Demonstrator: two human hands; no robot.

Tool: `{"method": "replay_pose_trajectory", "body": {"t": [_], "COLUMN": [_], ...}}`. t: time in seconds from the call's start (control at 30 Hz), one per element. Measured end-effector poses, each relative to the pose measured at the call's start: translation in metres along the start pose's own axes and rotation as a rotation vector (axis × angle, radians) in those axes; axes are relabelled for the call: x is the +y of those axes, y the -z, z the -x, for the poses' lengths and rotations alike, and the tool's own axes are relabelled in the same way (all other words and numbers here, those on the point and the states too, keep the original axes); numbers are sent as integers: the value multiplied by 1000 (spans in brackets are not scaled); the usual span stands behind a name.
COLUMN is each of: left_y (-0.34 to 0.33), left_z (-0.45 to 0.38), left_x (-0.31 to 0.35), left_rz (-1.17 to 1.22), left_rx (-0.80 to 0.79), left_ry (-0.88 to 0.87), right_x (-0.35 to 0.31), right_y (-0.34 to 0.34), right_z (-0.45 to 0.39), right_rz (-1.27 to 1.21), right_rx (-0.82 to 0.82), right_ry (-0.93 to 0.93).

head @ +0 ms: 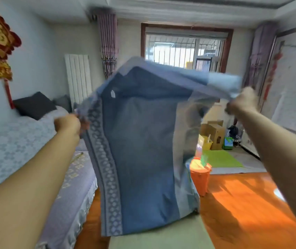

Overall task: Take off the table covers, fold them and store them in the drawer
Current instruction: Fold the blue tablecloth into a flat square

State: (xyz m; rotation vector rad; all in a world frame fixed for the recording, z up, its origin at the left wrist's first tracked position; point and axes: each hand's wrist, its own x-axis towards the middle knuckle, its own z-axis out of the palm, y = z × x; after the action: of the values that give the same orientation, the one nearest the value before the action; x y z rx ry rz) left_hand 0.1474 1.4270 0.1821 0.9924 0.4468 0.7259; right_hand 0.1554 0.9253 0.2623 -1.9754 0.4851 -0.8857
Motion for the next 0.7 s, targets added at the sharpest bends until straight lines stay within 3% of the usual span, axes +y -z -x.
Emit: {"method": "replay_pose_trajectory", "body": {"t": [0.07, 0.2, 0.27, 0.3, 0.37, 0.43, 0.57, 0.7], "left_y": [38, 142, 191, 213, 251, 283, 318, 311], "left_z": [1, 31, 85, 114, 162, 188, 243, 318], "left_x": [-41, -154, -220, -248, -299, -345, -416, -451], "left_rz": [-115, -578, -686, -700, -696, -788, -1114, -1179], "left_rx": [11, 43, 72, 86, 122, 129, 112, 252], "left_ry": [148, 224, 361, 449, 569, 594, 644, 647], "right_x": [48, 165, 256, 301, 393, 487, 629, 633], "right_y": [-5, 2, 8, 17, 36, 48, 51, 43], "right_z": [9, 63, 93, 109, 135, 153, 194, 226], "right_rz": [190, 442, 685, 824, 959, 1004, 852, 693], "right_rx": [-137, 65, -173, -371, -601, -668, -866, -973], "right_ry": [-124, -5, -14, -68, -214, -361, -557, -570]}}
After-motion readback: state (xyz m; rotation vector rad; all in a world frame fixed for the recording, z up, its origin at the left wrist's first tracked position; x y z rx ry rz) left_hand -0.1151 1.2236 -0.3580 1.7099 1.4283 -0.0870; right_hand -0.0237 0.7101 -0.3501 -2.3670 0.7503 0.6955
